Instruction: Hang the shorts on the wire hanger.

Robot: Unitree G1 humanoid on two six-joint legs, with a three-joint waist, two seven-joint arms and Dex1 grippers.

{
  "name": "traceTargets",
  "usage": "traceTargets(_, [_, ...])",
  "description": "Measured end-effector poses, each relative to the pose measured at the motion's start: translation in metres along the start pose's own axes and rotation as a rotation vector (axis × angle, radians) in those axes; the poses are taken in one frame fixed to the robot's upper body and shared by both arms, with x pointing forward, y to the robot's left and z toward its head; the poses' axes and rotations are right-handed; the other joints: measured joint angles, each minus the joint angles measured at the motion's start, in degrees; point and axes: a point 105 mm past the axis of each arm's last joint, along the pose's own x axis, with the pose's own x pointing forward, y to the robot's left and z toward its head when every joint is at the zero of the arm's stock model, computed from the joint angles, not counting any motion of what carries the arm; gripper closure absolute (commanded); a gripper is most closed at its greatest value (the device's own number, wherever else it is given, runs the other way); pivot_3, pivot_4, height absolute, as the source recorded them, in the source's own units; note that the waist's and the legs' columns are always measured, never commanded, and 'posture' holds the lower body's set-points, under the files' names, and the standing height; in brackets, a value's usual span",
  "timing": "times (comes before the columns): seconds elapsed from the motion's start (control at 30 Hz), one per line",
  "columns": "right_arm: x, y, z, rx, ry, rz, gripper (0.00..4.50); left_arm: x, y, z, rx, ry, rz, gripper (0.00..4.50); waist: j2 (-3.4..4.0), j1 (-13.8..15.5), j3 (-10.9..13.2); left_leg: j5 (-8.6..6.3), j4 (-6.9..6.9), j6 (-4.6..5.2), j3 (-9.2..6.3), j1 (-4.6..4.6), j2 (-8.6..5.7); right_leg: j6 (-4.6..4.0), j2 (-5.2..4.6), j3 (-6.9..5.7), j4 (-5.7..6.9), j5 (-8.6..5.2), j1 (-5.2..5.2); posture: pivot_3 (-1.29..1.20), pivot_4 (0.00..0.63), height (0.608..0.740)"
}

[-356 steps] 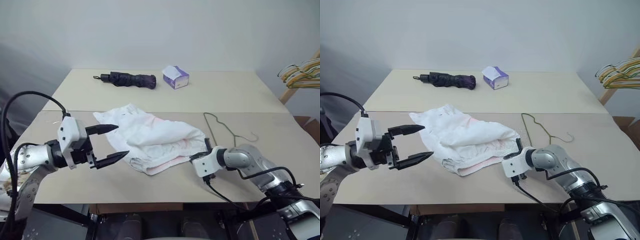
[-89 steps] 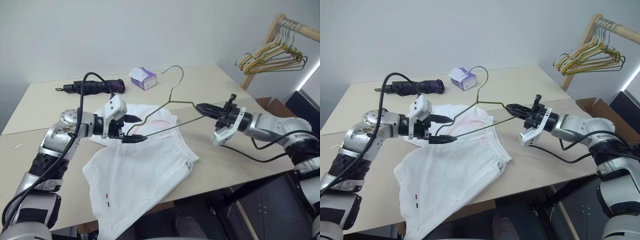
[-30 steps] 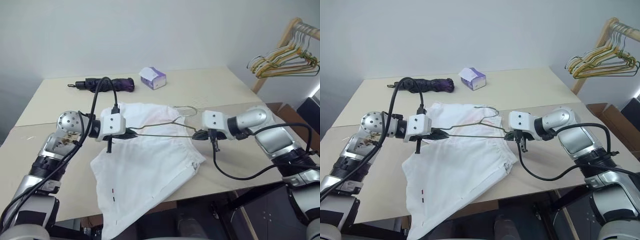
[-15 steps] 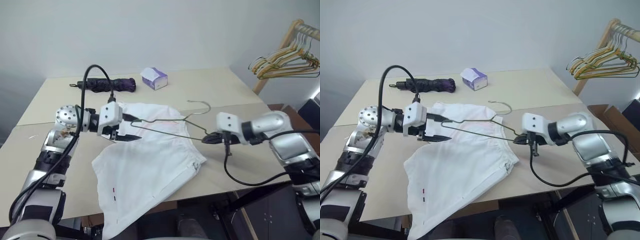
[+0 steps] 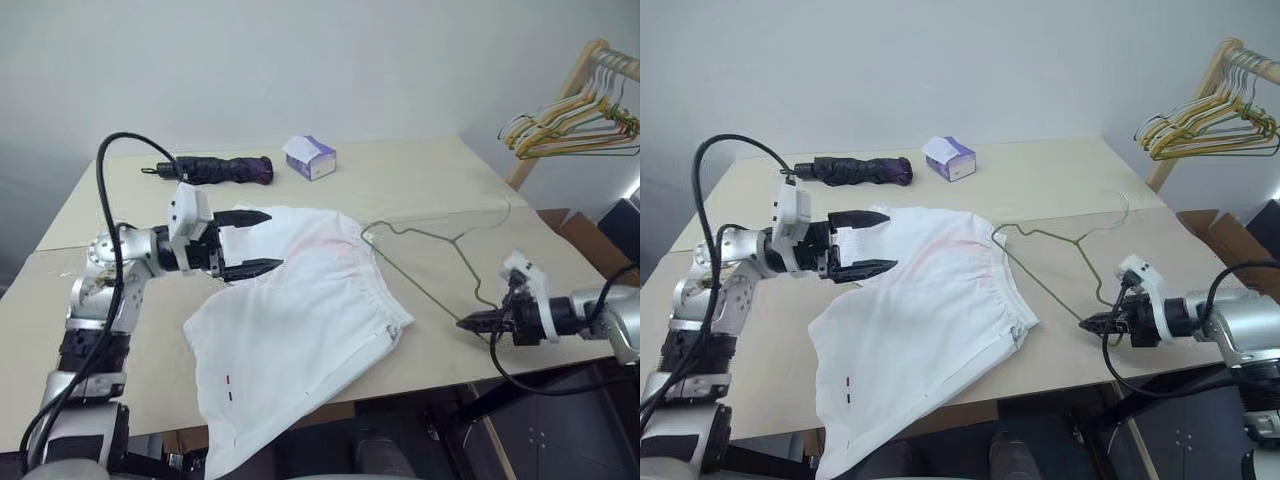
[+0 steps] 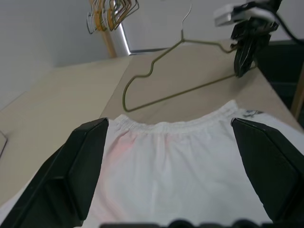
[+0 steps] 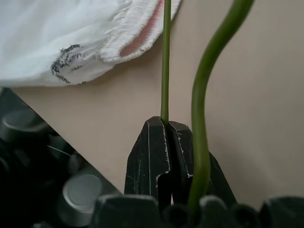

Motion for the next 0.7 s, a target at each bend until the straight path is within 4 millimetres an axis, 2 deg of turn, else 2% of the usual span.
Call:
traceTargets(0.1, [0.006, -0.009, -0.011, 0.115, -0.008, -0.006, 4.5, -0.001, -0.009, 0.005, -0.002, -0.009, -0.009, 0.03, 0.01, 0.1, 0.0, 0.0, 0.0, 0.0, 0.0, 0.02, -0.01, 0.05, 0.02, 0.0, -0.01, -0.03, 0.02, -0.06, 0.001, 0.74])
traceTargets(0.23, [0.01, -0.015, -0.018, 0.174, -0.016, -0.007, 4.5, -0.003, -0.016, 0.004, -0.017, 0.003, -0.009, 0.03, 0.07, 0.2, 0.0, 0.0, 0.0, 0.0, 0.0, 0.01, -0.02, 0.28, 0.02, 0.01, -0.01, -0.16, 0.02, -0.04, 0.001, 0.74])
traceTargets(0.5, [0.011, -0.012, -0.007, 0.151, -0.038, 0.02, 4.5, -0.005, -0.021, 0.002, -0.023, 0.022, -0.009, 0.03, 0.07, 0.3, 0.0, 0.0, 0.0, 0.0, 0.0, 0.01, -0.02, 0.33, 0.04, 0.01, -0.03, -0.19, 0.02, -0.04, 0.0, 0.74])
traceTargets(0.7, [0.019, -0.006, -0.002, 0.134, -0.025, 0.06, 4.5, -0.005, -0.022, 0.003, -0.019, 0.025, -0.012, 0.03, 0.07, 0.3, 0.0, -0.01, 0.0, -0.01, -0.01, 0.01, -0.01, 0.33, 0.04, 0.01, -0.04, -0.19, 0.02, -0.03, 0.001, 0.74])
